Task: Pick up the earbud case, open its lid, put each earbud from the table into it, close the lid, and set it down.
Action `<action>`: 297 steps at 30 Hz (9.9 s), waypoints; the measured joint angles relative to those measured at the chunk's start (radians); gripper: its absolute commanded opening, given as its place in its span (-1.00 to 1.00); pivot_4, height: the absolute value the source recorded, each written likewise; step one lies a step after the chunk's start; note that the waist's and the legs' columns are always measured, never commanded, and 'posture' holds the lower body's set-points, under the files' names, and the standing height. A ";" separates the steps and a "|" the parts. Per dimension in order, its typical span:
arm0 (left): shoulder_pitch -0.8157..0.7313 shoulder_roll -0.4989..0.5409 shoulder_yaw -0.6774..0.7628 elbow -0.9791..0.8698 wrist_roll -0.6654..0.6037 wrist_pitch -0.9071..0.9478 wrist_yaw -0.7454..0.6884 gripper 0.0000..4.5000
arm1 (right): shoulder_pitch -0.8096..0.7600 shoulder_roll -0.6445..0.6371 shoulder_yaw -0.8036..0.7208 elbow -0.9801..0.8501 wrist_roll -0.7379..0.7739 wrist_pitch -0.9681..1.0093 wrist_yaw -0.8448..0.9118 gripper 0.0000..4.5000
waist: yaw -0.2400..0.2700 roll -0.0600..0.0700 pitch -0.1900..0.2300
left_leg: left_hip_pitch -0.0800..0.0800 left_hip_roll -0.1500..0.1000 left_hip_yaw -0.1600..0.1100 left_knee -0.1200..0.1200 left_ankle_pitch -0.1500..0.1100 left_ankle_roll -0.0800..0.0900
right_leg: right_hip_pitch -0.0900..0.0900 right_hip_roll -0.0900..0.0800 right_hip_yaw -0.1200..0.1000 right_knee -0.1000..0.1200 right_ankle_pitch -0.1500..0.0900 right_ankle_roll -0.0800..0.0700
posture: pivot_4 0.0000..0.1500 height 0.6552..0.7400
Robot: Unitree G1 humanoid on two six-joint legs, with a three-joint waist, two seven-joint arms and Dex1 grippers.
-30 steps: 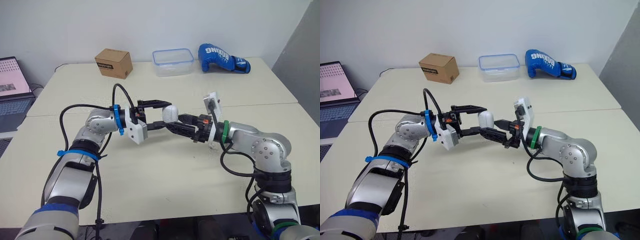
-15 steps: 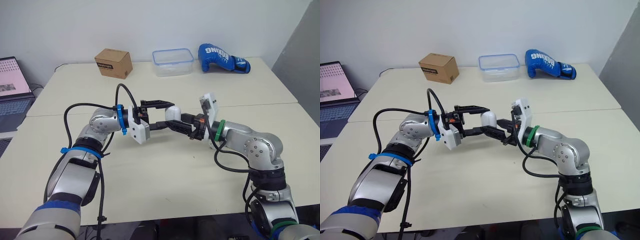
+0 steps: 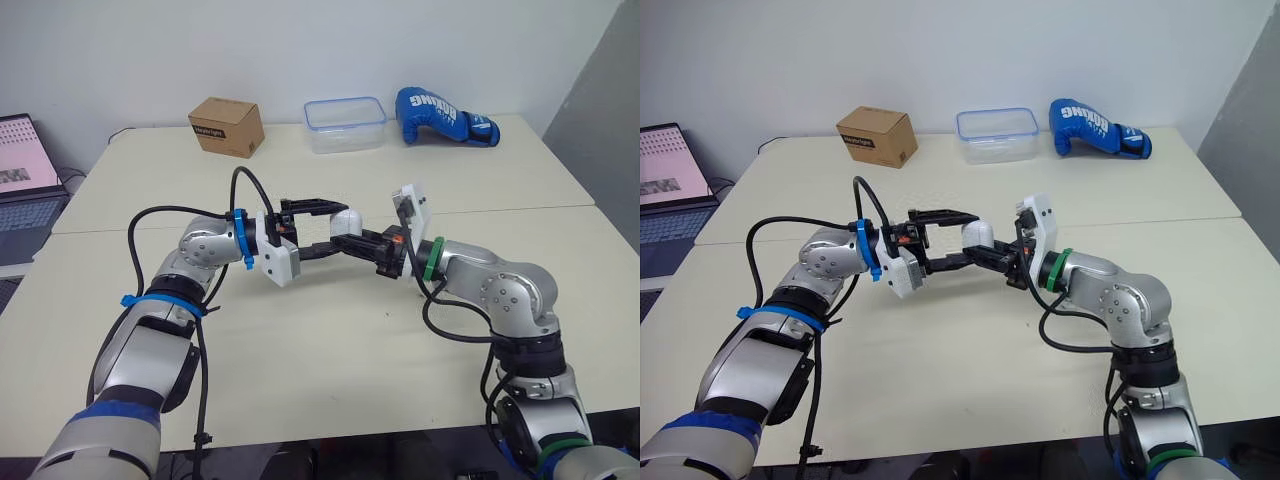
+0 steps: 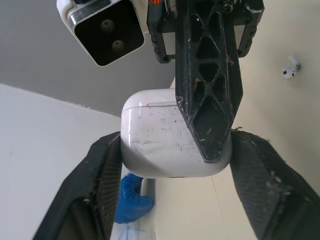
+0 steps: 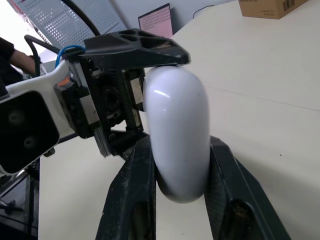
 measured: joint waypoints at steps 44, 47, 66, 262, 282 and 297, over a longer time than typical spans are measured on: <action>-0.022 -0.079 -0.004 -0.320 -0.091 1.008 -0.442 -0.30 | -0.123 -0.345 0.473 -0.062 -0.775 -0.360 0.354 -0.63 | -0.022 -0.001 0.001 | -0.001 0.000 0.001 0.000 0.000 0.000 | -0.001 0.000 0.000 0.000 -0.002 0.003 | 1.00 1.00; -0.022 -0.080 -0.002 -0.313 -0.091 1.006 -0.447 -0.30 | -0.123 -0.338 0.473 -0.059 -0.779 -0.354 0.356 -0.63 | -0.022 -0.001 0.001 | -0.001 0.000 0.001 0.000 0.000 0.000 | -0.001 0.000 0.000 0.000 -0.002 0.003 | 1.00 1.00; -0.021 -0.089 0.008 -0.338 -0.110 1.089 -0.468 -0.30 | -0.112 -0.342 0.437 -0.061 -0.765 -0.355 0.380 -0.23 | -0.022 -0.001 0.001 | -0.001 0.000 0.001 0.000 0.000 0.000 | -0.001 0.000 0.000 0.001 -0.002 0.003 | 1.00 1.00; 0.423 -0.308 0.243 -0.972 -0.352 1.632 0.048 -0.67 | 0.626 -1.146 0.131 0.226 -0.713 -0.803 0.734 0.23 | 0.048 -0.010 0.001 | 0.003 0.000 0.005 0.004 0.000 0.001 | 0.008 -0.001 0.000 -0.002 -0.001 0.003 | 1.00 1.00; 0.438 -0.314 0.212 -1.008 -0.363 1.647 0.083 -0.67 | 0.622 -1.073 0.105 0.168 -0.801 -0.768 0.793 -0.83 | 0.052 -0.028 -0.008 | 0.004 0.001 0.005 0.004 0.000 0.000 | 0.009 -0.001 0.000 -0.002 -0.001 0.003 | 1.00 1.00; 0.382 -0.433 0.199 -0.813 -0.327 1.470 0.135 -0.67 | -0.062 -0.264 -0.242 -0.287 -0.082 0.053 0.251 -0.83 | 0.062 -0.014 -0.001 | -0.001 0.000 -0.002 0.003 0.000 0.000 | 0.005 -0.001 -0.004 -0.004 0.000 0.000 | 1.00 1.00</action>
